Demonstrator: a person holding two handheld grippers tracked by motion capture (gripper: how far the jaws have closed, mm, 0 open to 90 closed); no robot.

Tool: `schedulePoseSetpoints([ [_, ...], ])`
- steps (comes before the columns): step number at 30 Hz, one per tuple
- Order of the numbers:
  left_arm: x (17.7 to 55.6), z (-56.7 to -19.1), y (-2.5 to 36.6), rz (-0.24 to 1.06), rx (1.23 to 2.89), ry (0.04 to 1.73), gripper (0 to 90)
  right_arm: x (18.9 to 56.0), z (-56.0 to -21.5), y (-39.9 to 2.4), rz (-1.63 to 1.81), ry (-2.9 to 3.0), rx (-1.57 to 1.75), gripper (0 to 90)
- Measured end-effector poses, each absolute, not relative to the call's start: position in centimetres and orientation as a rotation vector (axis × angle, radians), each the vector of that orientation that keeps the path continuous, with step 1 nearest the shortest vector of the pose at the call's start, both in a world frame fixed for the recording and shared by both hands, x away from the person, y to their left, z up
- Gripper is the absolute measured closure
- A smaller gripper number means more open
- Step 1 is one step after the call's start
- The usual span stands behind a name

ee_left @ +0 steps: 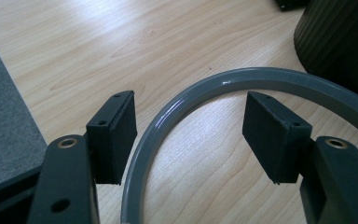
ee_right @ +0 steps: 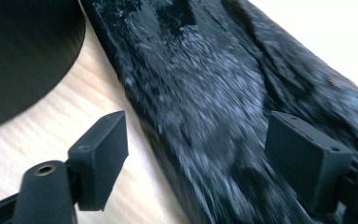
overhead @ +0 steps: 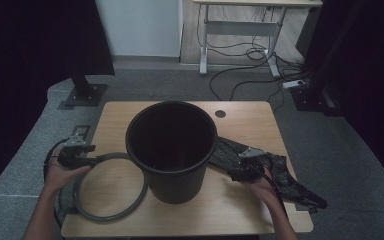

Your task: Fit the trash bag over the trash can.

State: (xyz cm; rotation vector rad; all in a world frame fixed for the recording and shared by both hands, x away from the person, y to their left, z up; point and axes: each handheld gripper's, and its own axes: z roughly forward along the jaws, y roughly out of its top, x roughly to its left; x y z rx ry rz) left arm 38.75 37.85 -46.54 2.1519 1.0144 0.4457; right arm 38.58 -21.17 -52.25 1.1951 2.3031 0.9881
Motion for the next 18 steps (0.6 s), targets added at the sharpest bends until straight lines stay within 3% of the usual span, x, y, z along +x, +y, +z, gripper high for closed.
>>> schedulePoseSetpoints([
  [6,38.9,-46.5,37.6,0.442,2.156,1.005,35.8,40.8,-53.1,-19.8,0.968,2.337,1.209,14.6],
  [18,38.7,-46.4,37.9,0.469,2.139,1.004,37.1,42.0,-54.0,-18.7,0.906,2.348,1.231,14.0],
])
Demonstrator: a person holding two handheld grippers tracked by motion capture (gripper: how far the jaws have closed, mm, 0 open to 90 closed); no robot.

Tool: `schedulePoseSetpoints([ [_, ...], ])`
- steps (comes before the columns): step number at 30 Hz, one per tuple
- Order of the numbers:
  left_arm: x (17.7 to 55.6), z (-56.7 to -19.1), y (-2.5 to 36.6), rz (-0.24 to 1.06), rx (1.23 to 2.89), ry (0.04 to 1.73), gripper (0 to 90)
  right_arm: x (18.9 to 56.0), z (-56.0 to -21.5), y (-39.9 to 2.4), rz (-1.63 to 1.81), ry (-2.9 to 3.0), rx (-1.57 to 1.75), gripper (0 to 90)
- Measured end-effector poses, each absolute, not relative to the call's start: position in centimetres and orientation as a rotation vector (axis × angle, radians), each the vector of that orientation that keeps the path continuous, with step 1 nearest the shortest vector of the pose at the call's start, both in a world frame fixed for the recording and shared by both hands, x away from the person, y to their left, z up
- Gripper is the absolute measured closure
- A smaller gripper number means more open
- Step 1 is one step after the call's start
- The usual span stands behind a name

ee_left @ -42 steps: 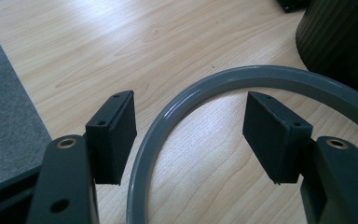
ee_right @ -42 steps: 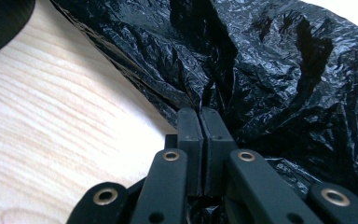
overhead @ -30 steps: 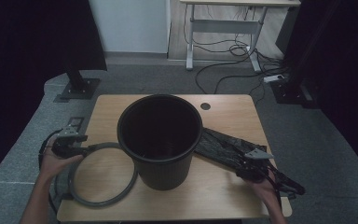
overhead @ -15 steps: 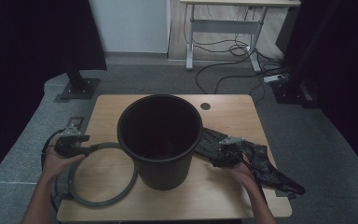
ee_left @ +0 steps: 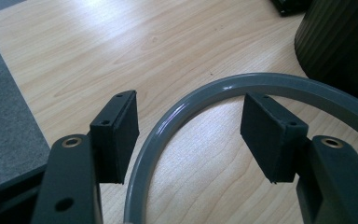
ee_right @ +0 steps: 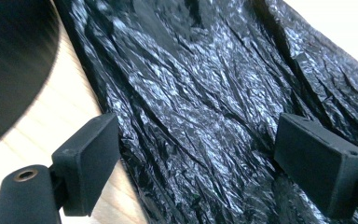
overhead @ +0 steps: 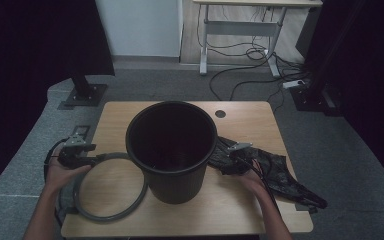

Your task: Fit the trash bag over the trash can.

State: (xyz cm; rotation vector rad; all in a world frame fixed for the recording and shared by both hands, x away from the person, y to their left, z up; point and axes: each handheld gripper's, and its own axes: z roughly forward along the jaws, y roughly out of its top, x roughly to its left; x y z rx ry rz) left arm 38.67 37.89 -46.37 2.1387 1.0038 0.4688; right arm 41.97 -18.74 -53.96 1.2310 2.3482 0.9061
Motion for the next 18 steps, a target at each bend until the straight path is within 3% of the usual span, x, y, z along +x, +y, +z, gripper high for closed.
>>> schedulePoseSetpoints([
  [10,38.5,-46.8,37.8,0.473,2.144,1.008,37.7,42.1,-54.3,-19.0,0.863,2.336,1.26,18.5],
  [12,38.5,-46.8,37.8,0.469,2.145,1.006,37.5,42.2,-54.2,-19.3,0.866,2.328,1.277,26.6],
  [13,38.5,-46.9,37.8,0.468,2.145,1.004,37.5,42.2,-54.2,-19.3,0.866,2.328,1.277,26.6],
  [14,38.4,-46.9,37.7,0.465,2.148,1.001,37.4,42.2,-54.0,-19.5,0.869,2.329,1.294,34.4],
  [15,38.4,-46.9,37.7,0.465,2.148,1.001,37.4,42.2,-54.0,-19.5,0.869,2.329,1.294,34.4],
  [16,38.4,-47.0,37.7,0.466,2.147,1.0,37.4,42.2,-53.9,-19.8,0.869,2.327,1.296,46.2],
  [17,38.4,-47.0,37.7,0.466,2.147,1.0,37.3,42.2,-53.9,-19.8,0.869,2.327,1.296,46.2],
  [18,38.4,-47.0,37.7,0.465,2.145,1.003,37.3,42.2,-53.7,-19.9,0.869,2.337,1.29,57.1],
])
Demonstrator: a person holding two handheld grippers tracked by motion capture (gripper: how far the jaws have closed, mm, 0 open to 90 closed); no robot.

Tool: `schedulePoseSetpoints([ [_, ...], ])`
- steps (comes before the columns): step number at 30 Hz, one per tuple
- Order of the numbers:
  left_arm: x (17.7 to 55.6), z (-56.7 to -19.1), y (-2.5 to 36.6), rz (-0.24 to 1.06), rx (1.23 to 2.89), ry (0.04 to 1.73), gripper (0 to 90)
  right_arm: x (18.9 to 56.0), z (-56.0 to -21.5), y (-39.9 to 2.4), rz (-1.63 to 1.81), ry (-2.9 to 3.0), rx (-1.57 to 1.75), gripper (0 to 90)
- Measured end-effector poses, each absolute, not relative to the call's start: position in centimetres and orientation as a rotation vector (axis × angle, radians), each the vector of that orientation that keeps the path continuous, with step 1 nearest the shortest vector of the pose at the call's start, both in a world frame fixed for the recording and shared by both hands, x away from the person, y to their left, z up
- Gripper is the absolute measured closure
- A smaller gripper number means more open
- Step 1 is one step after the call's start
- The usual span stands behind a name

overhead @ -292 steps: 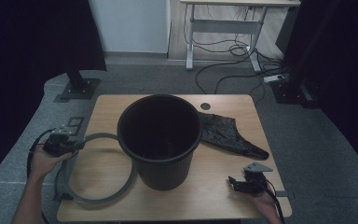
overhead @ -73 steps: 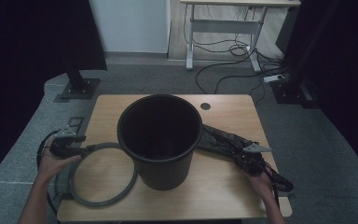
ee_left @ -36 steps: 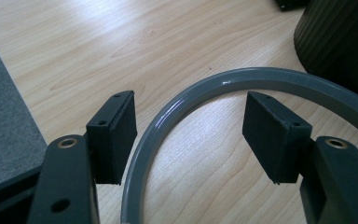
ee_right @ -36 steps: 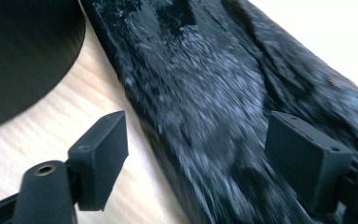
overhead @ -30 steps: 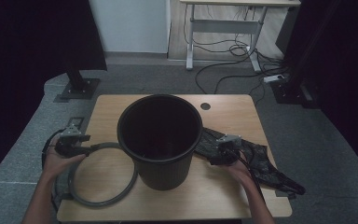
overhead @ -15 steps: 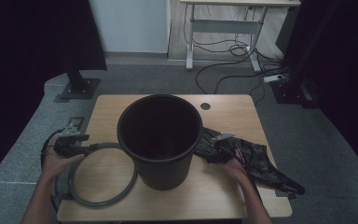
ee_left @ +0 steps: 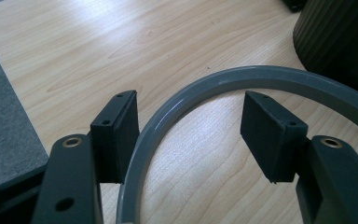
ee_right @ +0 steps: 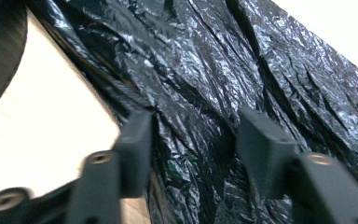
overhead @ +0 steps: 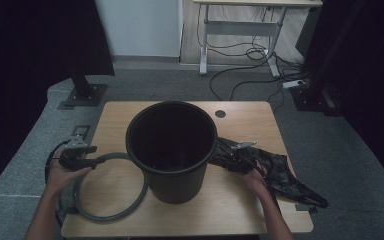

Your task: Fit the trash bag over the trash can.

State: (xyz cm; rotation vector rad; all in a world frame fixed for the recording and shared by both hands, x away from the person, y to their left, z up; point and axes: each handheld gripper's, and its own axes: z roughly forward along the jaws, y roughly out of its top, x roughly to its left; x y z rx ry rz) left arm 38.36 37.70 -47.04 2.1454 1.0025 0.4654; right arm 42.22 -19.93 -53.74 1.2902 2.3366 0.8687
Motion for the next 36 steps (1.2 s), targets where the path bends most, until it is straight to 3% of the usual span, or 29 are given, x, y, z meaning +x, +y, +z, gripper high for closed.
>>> schedulePoseSetpoints([
  [1,38.4,-47.0,37.7,0.465,2.145,1.003,37.3,42.2,-53.7,-19.9,0.869,2.337,1.29,57.1],
  [4,38.3,-47.1,37.7,0.468,2.147,1.003,37.1,42.3,-53.6,-20.3,0.873,2.351,1.28,73.5],
  [8,38.3,-47.1,37.6,0.469,2.152,1.0,36.9,42.4,-53.6,-20.7,0.881,2.347,1.284,84.1],
  [14,38.3,-47.1,37.3,0.465,2.159,0.989,36.7,42.0,-53.0,-21.8,0.958,2.351,1.268,88.1],
  [36,38.3,-46.4,37.1,0.473,2.151,0.983,36.7,36.6,-47.1,-26.5,1.181,2.162,1.088,88.9],
])
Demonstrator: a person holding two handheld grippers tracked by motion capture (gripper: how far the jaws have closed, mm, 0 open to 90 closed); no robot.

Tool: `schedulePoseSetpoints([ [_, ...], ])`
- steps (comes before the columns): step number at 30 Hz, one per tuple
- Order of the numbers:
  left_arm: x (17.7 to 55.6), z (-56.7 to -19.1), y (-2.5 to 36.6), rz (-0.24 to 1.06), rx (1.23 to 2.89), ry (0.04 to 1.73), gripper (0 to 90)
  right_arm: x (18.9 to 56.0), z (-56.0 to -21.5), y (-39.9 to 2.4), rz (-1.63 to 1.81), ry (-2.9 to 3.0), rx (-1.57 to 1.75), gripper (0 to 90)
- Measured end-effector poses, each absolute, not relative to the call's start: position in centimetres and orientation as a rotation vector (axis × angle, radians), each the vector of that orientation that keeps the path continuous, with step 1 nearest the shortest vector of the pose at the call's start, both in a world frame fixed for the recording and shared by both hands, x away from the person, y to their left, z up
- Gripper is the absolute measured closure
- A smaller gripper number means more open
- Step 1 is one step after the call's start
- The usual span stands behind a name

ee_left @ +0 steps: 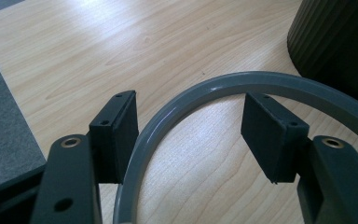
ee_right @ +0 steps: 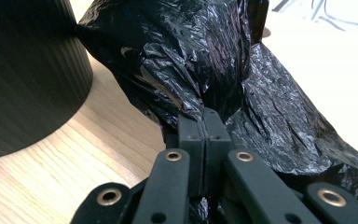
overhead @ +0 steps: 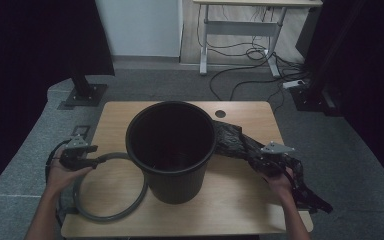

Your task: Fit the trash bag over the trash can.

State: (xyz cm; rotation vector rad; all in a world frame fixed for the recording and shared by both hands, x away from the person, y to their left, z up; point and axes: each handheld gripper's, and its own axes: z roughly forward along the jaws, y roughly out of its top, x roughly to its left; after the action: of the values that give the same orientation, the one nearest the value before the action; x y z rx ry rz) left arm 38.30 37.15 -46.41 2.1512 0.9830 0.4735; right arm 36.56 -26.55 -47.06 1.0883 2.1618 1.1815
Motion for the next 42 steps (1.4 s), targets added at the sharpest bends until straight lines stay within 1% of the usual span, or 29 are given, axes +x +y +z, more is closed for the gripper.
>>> schedulePoseSetpoints([
  [3,38.3,-46.3,37.1,0.471,2.153,0.98,36.7,36.1,-46.0,-27.0,1.212,2.145,1.075,89.0],
  [12,38.4,-46.3,37.0,0.472,2.153,0.98,36.8,35.5,-44.6,-27.6,1.235,2.111,1.071,89.1],
  [22,38.4,-45.9,36.9,0.47,2.151,0.972,36.8,34.8,-42.0,-28.6,1.29,2.045,1.045,89.3],
  [42,38.5,-45.9,36.9,0.469,2.141,0.973,37.1,33.3,-38.7,-29.1,1.314,1.979,0.98,89.5],
])
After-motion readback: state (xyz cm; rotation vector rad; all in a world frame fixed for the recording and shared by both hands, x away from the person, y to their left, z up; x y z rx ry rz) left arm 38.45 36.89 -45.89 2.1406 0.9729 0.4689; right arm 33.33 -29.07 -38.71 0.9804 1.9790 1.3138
